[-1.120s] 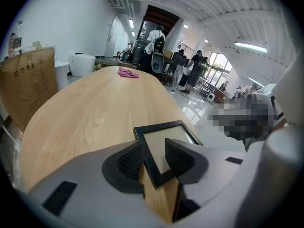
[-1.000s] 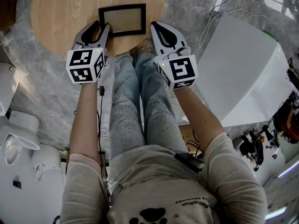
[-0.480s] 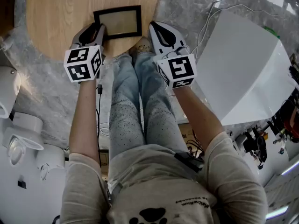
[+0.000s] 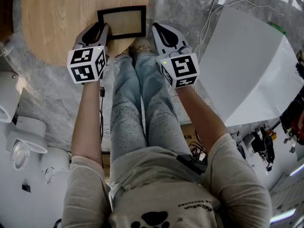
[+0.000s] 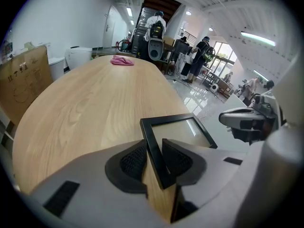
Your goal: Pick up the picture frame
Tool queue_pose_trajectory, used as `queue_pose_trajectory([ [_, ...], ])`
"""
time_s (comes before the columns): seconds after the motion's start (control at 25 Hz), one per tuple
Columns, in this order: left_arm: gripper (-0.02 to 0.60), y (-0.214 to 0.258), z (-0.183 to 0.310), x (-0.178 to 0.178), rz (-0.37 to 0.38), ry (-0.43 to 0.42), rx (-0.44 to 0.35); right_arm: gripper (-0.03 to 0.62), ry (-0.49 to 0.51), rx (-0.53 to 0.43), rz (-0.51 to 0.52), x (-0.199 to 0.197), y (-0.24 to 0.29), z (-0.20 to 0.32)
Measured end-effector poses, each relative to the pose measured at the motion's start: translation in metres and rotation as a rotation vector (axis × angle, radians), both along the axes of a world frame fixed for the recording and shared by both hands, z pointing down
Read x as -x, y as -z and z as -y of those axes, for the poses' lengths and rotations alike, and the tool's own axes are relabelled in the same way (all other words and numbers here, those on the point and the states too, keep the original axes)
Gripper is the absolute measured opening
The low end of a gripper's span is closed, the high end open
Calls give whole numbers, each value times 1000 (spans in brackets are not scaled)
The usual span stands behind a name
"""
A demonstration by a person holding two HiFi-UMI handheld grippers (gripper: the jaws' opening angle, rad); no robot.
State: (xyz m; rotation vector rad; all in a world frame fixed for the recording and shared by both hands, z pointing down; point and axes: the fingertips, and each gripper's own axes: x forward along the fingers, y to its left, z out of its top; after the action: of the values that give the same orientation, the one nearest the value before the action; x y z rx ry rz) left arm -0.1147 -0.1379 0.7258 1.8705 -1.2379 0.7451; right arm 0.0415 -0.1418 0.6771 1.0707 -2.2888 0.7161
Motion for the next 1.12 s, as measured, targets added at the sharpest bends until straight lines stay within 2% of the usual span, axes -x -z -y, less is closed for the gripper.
queue_pose_trajectory([
  [0.4,109,-1,11,-31,16,-66,1,9,-31,108,92,-21,-21,-1],
  [0.44,107,-1,12,-33,19,-68,1,18,-36,126,110,-22,-24,-1],
  [0.56,106,-1,14,-37,20,-72,2,122,-57,188,169,-22,-33,-1],
  [0.72,106,-1,15,-40,19,-73,4,175,-70,279,271,-17,-43,-3],
  [0.96,106,-1,17,-45,9,-91,3,208,-38,344,350,-3,-55,2],
  [1.12,106,-1,18,-50,0,-95,-4,215,-41,400,446,3,-62,5],
])
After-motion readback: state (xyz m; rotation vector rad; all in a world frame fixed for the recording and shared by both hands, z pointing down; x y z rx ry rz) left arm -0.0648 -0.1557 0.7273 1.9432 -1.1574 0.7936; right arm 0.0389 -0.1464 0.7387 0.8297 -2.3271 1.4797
